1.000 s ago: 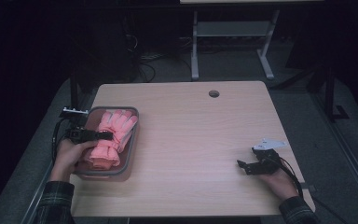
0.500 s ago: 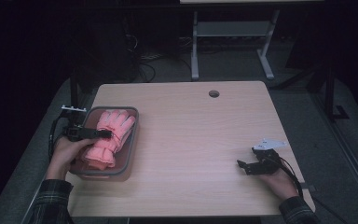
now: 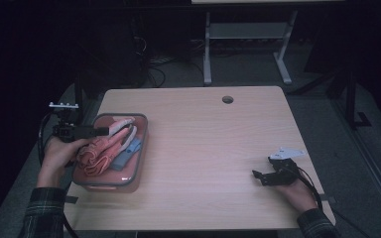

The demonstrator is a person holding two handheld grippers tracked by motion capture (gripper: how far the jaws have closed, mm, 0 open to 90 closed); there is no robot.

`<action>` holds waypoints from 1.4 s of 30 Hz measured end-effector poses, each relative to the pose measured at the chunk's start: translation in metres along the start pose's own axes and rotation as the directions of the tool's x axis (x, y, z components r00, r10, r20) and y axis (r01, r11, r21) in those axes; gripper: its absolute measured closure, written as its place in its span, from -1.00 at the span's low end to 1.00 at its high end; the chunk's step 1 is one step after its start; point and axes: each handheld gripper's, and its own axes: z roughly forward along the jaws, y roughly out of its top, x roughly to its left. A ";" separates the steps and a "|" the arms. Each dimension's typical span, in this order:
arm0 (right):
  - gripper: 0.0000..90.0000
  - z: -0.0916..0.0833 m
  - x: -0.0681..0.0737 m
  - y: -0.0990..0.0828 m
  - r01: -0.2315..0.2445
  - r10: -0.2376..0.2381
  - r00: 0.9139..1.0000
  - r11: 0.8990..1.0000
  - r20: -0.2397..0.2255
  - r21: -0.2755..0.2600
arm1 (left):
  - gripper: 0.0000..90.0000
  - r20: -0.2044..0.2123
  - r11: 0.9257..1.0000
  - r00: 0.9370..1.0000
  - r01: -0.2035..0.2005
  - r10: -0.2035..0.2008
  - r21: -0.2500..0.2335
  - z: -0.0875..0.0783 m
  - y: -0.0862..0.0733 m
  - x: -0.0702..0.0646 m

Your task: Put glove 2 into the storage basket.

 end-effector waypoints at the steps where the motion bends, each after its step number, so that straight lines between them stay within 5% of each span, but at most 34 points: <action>1: -0.66 0.000 0.000 0.000 0.001 -0.001 1.000 1.000 0.000 0.000 | -0.67 0.003 1.000 1.000 -0.016 0.016 -0.003 -0.001 0.003 -0.005; 12: -0.67 0.001 0.000 0.001 0.001 -0.001 1.000 1.000 -0.004 0.003 | -0.67 0.062 0.991 0.989 -0.130 0.132 -0.029 0.014 0.020 -0.060; 25: -0.69 0.001 0.000 0.001 0.002 -0.002 1.000 1.000 -0.009 0.003 | -0.66 0.134 0.962 0.953 -0.270 0.273 -0.045 0.054 0.008 -0.127; 37: -0.69 0.001 0.000 0.001 0.002 -0.002 1.000 1.000 -0.009 0.003 | -0.66 0.150 0.931 0.919 -0.360 0.364 -0.056 0.086 -0.020 -0.162; 42: -0.69 0.001 0.001 0.001 0.003 -0.003 1.000 1.000 -0.010 0.004 | -0.66 0.174 0.921 0.906 -0.389 0.386 -0.015 0.104 -0.036 -0.172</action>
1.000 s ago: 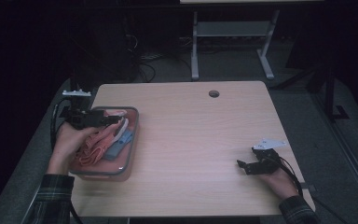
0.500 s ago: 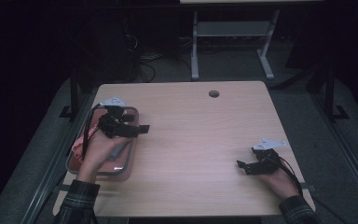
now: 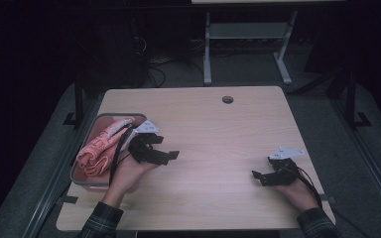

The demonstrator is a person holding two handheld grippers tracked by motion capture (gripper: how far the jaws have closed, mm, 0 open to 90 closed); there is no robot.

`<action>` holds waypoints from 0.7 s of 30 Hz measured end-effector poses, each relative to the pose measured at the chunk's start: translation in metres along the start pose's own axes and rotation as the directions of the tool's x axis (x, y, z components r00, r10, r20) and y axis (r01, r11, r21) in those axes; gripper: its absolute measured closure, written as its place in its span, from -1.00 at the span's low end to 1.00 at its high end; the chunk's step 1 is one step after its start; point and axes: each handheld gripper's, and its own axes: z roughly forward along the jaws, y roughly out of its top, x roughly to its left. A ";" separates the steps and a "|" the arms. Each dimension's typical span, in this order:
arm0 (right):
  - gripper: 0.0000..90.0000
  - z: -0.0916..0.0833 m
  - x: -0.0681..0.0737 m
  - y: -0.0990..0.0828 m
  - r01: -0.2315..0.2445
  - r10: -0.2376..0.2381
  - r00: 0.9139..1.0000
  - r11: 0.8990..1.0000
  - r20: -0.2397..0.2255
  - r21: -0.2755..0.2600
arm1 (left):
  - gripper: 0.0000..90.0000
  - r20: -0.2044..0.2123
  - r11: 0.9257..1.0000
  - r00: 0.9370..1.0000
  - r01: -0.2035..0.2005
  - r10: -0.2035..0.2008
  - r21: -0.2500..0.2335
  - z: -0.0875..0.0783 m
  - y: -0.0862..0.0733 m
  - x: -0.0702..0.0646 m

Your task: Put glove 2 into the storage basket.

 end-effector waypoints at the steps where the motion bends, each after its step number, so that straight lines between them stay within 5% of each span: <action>1: -0.69 0.000 0.000 0.000 0.000 0.000 1.000 1.000 0.000 0.000 | -0.66 0.003 1.000 1.000 0.001 -0.001 0.003 0.003 -0.002 -0.002; 8: -0.69 0.000 0.001 0.000 0.001 -0.001 1.000 1.000 -0.004 0.004 | -0.66 -0.001 0.996 0.998 -0.070 0.071 0.063 0.033 -0.019 -0.021; 21: -0.69 0.000 0.001 0.000 0.008 -0.008 1.000 1.000 -0.001 0.001 | -0.67 -0.028 0.984 0.992 -0.119 0.124 0.134 0.068 -0.047 -0.031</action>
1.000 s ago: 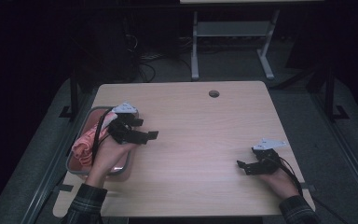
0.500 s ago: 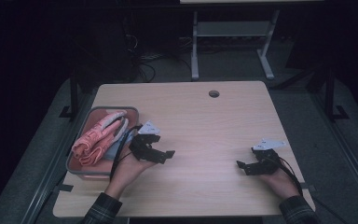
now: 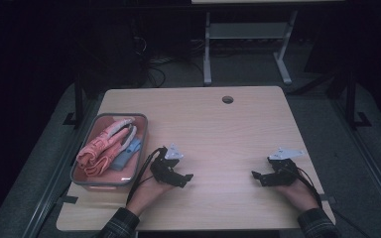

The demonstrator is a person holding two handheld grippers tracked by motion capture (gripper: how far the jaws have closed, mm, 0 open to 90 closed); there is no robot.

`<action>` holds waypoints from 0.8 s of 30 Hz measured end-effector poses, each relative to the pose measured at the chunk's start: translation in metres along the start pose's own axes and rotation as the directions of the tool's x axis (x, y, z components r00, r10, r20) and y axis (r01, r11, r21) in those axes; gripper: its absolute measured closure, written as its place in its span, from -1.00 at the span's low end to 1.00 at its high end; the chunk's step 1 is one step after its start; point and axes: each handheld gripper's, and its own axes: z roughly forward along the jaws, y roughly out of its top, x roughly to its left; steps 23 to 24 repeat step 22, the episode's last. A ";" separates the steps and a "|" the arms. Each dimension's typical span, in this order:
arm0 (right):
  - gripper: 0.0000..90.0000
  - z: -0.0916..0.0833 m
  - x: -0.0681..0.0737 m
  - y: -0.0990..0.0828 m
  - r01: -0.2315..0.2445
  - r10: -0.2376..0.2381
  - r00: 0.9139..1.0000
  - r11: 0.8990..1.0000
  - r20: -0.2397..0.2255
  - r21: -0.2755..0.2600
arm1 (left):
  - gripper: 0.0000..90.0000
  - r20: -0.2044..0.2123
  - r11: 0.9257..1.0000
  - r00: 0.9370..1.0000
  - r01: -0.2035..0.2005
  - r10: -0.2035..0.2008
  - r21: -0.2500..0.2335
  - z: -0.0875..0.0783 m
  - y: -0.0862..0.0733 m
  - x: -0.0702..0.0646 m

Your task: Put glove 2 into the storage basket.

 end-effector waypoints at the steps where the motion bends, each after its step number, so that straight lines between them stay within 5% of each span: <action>1: -0.69 0.000 0.000 0.000 -0.001 0.001 1.000 1.000 0.000 0.000 | -0.67 -0.004 1.000 1.000 -0.007 0.007 0.003 0.002 -0.002 -0.001; 7: -0.69 0.000 0.000 0.000 0.000 0.000 1.000 1.000 -0.003 -0.001 | -0.70 -0.023 0.998 0.998 -0.055 0.055 -0.005 0.010 -0.010 -0.002; 13: -0.69 0.000 0.000 0.000 0.002 -0.002 1.000 1.000 -0.004 -0.002 | -0.72 0.025 0.996 0.998 -0.054 0.056 -0.067 0.015 -0.020 0.001; 24: -0.69 0.000 0.001 0.000 0.002 -0.002 1.000 1.000 -0.003 -0.002 | -0.72 0.031 0.996 0.998 -0.061 0.063 -0.067 0.015 -0.021 0.001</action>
